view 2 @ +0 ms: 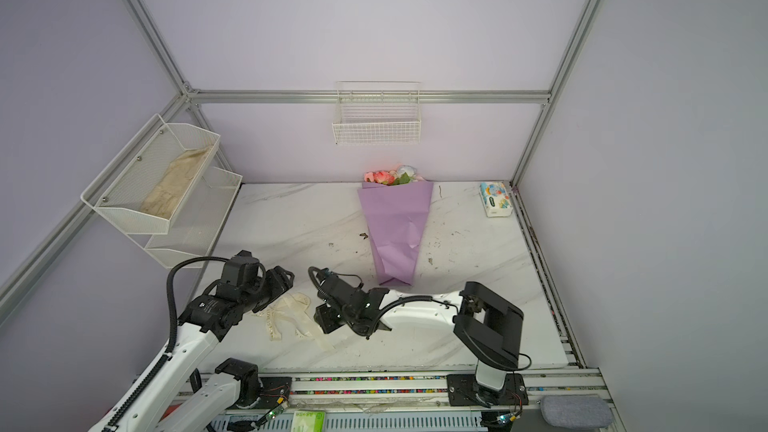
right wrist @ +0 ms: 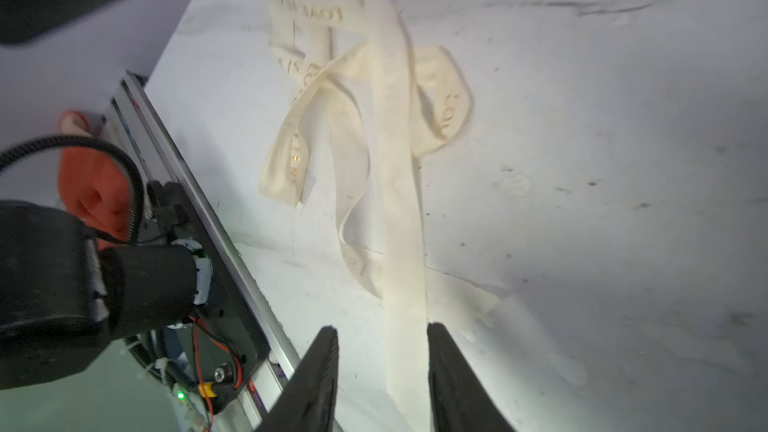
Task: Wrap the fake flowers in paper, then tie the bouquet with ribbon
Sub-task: 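Release the cone and lower both grippers onto the cream ribbon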
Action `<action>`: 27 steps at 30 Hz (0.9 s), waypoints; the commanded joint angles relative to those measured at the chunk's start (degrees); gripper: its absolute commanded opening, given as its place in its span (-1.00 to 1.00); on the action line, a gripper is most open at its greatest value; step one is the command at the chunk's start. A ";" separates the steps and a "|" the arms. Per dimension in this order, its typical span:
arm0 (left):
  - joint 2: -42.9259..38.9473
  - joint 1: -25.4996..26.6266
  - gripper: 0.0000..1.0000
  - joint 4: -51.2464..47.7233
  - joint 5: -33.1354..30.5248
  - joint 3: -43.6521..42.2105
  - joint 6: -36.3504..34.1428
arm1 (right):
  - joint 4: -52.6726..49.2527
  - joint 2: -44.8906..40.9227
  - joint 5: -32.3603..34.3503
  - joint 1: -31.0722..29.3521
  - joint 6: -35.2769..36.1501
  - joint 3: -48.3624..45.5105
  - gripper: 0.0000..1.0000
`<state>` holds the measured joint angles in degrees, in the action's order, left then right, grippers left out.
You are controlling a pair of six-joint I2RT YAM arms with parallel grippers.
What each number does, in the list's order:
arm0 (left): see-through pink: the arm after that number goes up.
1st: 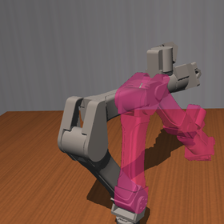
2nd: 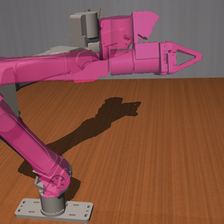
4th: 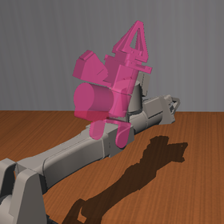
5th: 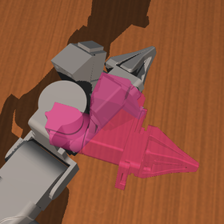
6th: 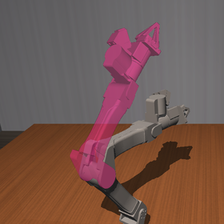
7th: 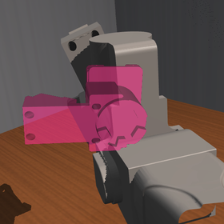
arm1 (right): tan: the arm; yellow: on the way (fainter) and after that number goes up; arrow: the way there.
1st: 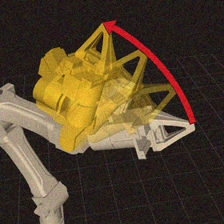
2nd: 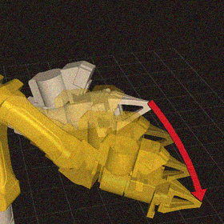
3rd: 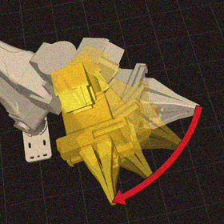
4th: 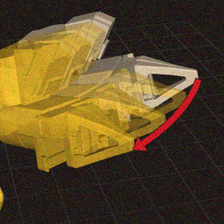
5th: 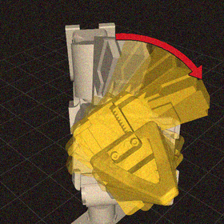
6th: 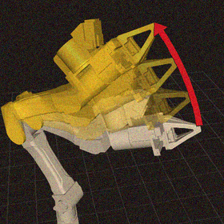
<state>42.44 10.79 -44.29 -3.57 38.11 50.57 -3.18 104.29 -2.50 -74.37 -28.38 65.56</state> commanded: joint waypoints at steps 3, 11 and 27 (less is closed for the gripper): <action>-3.05 -5.22 0.88 -9.89 -8.97 1.68 0.90 | 0.48 4.89 10.78 -2.98 5.94 3.98 -0.13; -5.92 -6.80 0.97 -12.69 -13.09 5.04 2.41 | -2.75 10.50 14.95 -2.82 9.47 8.01 -0.10; -7.72 -6.87 1.00 -13.67 -14.67 7.89 0.33 | -12.48 21.53 15.15 -1.87 7.50 14.25 -0.43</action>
<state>35.11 4.25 -58.04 -16.73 41.01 51.66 -7.33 122.34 11.66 -76.49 -19.84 81.12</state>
